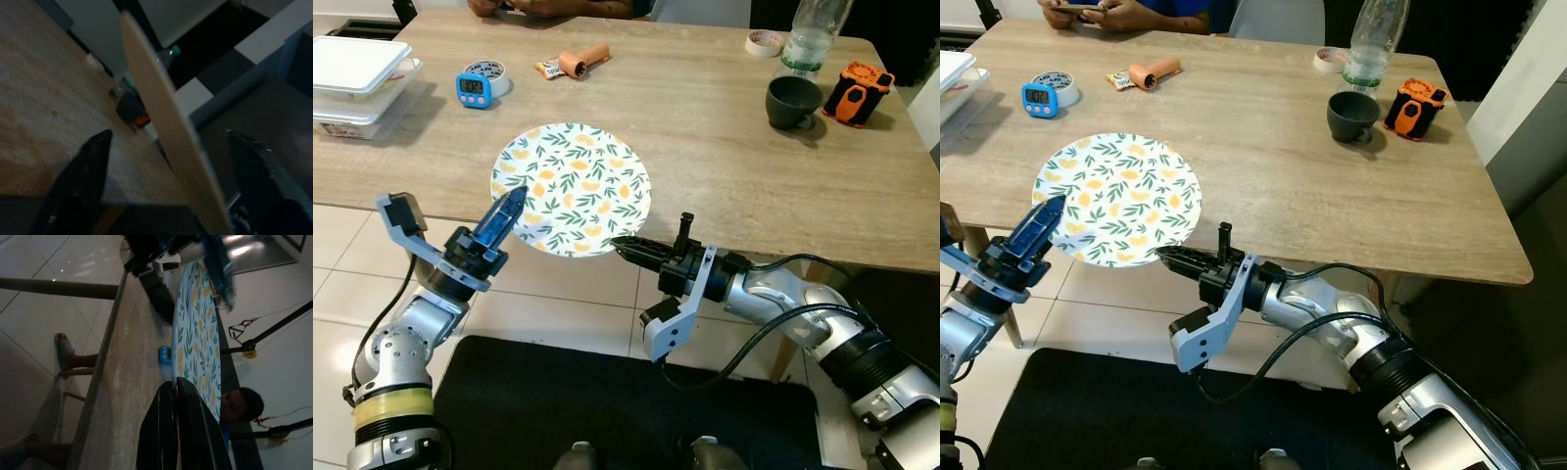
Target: Restocking fridge
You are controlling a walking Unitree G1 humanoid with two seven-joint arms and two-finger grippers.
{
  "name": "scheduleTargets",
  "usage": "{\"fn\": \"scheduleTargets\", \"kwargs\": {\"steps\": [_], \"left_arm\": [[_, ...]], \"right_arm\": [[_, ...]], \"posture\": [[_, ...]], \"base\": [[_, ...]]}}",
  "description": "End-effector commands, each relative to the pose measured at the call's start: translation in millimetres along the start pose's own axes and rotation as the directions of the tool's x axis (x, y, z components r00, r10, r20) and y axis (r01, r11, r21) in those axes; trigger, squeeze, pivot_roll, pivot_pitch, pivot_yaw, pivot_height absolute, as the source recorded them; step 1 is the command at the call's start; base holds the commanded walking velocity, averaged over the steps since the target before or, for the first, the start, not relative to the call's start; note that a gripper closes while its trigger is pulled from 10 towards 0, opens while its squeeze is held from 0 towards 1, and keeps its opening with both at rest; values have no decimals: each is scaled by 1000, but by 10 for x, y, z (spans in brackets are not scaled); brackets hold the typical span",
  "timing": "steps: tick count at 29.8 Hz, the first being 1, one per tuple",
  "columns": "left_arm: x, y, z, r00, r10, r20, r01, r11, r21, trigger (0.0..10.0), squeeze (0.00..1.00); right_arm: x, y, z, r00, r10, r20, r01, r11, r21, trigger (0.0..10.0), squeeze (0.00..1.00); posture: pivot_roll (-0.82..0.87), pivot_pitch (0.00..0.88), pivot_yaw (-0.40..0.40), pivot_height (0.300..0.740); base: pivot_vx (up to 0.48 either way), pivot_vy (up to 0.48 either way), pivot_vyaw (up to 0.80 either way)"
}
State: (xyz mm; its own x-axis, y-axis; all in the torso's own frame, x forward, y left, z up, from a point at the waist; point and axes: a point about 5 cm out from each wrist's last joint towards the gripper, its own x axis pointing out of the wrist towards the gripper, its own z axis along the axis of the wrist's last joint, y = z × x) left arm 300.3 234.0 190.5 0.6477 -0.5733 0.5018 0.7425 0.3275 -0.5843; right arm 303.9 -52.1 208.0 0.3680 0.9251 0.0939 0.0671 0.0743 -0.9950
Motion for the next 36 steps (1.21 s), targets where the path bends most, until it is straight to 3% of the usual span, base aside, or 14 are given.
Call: {"fn": "scheduleTargets", "kwargs": {"steps": [1, 24, 25, 27, 28, 30, 31, 33, 34, 36], "left_arm": [[-46, 19, -82, 1000, 15, -25, -15, 1000, -18, 0, 0], [-53, -15, -147, 998, 15, -55, -16, 1000, -22, 0, 0], [-55, -18, -153, 998, 15, -55, -17, 1000, -23, 0, 0], [-57, -20, -159, 998, 16, -56, -17, 1000, -23, 0, 0], [-56, -21, -161, 998, 16, -56, -17, 1000, -24, 0, 0], [-55, -23, -163, 998, 15, -55, -16, 1000, -26, 0, 0], [-53, -23, -166, 998, 15, -54, -16, 1000, -27, 0, 0], [-53, -23, -166, 998, 15, -54, -16, 1000, -27, 0, 0], [-49, -23, -173, 998, 15, -54, -16, 999, -28, 0, 0], [-48, -24, -175, 999, 14, -53, -16, 999, -28, 0, 0]], "right_arm": [[14, 38, 74, 1000, 6, 25, -6, 1000, 6, 0, 0], [-23, -23, -7, 1000, 13, -22, -14, 999, -29, 0, 0], [-16, -37, -7, 1000, 10, -23, -10, 1000, -16, 3843, 0], [-7, -49, -6, 1000, 7, -23, -7, 1000, -1, 3843, 0], [-1, -63, -2, 1000, -4, -26, 5, 1000, 17, 10000, 0], [7, -96, 0, 999, -27, -39, 29, 999, 32, 10000, 24], [8, -104, -3, 998, -32, -45, 34, 999, 34, 10000, 741], [8, -104, -3, 998, -32, -45, 34, 999, 34, 10000, 741], [5, -100, -25, 997, -31, -64, 33, 999, 37, 10000, 1000], [0, -94, -43, 996, -31, -78, 34, 999, 39, 10000, 1000]], "posture": [[-82, 188, 12, 740], [-82, 188, 9, 740], [-82, 188, 9, 740], [-82, 188, 9, 740], [-82, 188, 9, 740], [-82, 188, 9, 740], [-84, 188, 6, 740], [-84, 188, 6, 740], [-84, 188, 6, 740], [-84, 188, 6, 740]], "base": [[0, 0, 0], [0, 0, 0], [0, 0, 0], [0, 0, 0], [0, 0, 0], [0, 0, 0], [0, 0, 0], [0, 0, 0], [0, 0, 0], [0, 0, 0]]}}
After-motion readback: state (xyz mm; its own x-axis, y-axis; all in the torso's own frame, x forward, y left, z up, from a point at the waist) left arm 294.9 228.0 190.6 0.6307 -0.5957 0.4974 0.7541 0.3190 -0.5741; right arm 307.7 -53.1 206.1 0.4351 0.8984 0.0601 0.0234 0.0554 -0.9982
